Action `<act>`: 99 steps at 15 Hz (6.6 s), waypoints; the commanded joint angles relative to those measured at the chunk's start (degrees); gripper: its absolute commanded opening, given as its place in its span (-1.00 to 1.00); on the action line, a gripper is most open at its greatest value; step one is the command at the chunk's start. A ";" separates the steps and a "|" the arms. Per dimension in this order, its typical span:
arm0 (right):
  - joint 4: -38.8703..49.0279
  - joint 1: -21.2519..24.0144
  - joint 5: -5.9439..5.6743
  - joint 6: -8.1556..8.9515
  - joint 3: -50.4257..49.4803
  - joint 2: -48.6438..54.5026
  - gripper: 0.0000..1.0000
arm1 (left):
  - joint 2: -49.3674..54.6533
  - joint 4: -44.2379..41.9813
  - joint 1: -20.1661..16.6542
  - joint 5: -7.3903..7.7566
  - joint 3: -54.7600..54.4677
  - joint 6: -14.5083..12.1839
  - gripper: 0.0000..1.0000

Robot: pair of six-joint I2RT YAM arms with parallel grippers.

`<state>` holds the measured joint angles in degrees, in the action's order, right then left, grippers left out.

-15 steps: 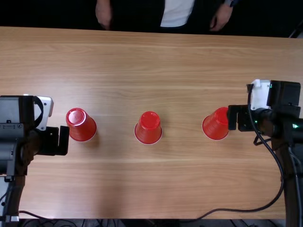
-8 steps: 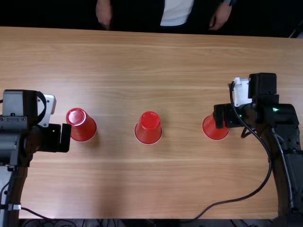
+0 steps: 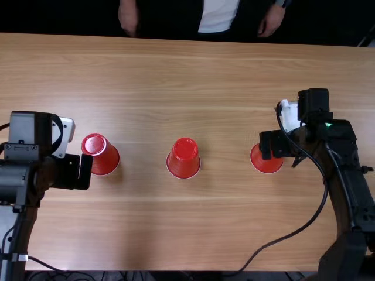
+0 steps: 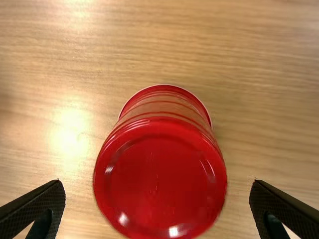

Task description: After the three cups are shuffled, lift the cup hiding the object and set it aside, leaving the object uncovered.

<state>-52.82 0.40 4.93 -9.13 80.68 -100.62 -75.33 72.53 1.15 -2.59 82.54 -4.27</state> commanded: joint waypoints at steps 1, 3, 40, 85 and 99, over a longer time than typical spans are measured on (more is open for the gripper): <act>0.02 0.04 0.03 -0.16 1.93 -2.04 1.00 | -0.26 0.24 0.35 0.69 1.74 0.05 1.00; 0.13 0.04 0.03 -0.05 1.93 -3.18 1.00 | -0.26 0.24 0.35 0.69 1.74 0.05 1.00; 1.08 18.76 -0.39 -1.74 -17.58 15.98 -0.63 | -0.34 -0.50 1.40 0.69 1.48 -0.05 1.00; 11.20 -0.58 -1.24 10.60 -47.81 91.83 1.00 | 64.34 -30.45 -0.71 -0.05 -53.63 4.91 1.00; 53.92 3.46 -1.13 9.34 -70.14 100.62 1.00 | 75.33 -72.74 -1.50 1.22 -82.54 3.96 1.00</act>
<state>1.30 3.16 3.81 0.14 11.49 -0.40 -0.58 1.32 -0.47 -1.50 0.36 0.03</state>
